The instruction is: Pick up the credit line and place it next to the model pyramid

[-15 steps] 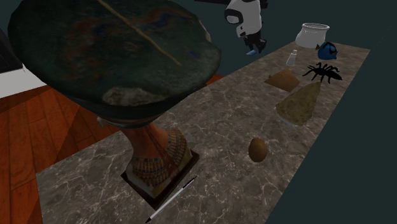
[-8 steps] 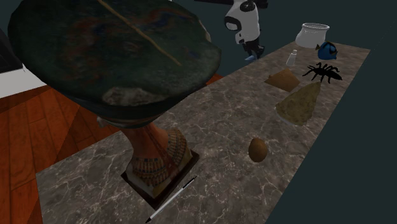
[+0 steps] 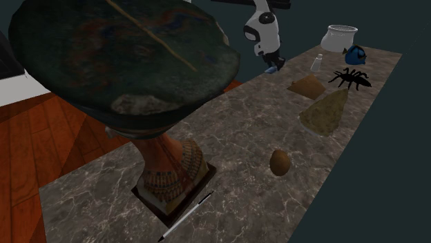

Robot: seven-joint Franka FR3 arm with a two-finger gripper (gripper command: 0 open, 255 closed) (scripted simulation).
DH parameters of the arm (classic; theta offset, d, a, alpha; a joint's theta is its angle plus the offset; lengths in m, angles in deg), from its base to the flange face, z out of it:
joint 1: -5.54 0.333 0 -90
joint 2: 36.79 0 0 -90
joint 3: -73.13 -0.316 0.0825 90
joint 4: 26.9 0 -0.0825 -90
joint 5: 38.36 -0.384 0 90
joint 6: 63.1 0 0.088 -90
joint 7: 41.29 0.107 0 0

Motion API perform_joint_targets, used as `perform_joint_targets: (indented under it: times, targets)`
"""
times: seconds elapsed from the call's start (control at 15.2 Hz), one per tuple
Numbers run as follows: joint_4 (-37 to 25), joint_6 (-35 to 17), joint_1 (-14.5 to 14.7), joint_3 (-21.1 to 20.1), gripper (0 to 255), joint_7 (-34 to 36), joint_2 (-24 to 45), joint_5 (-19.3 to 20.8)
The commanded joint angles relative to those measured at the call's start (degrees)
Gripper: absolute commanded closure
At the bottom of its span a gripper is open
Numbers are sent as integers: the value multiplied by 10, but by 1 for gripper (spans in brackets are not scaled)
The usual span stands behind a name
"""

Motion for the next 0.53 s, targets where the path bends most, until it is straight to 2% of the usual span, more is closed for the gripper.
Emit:
perform_joint_targets:
  times: [0.0,0.46]
  targets:
    - [-4,-24,1,-2,255,-22,29,-9]
    - [-23,-107,-14,-28,255,-106,134,-43]
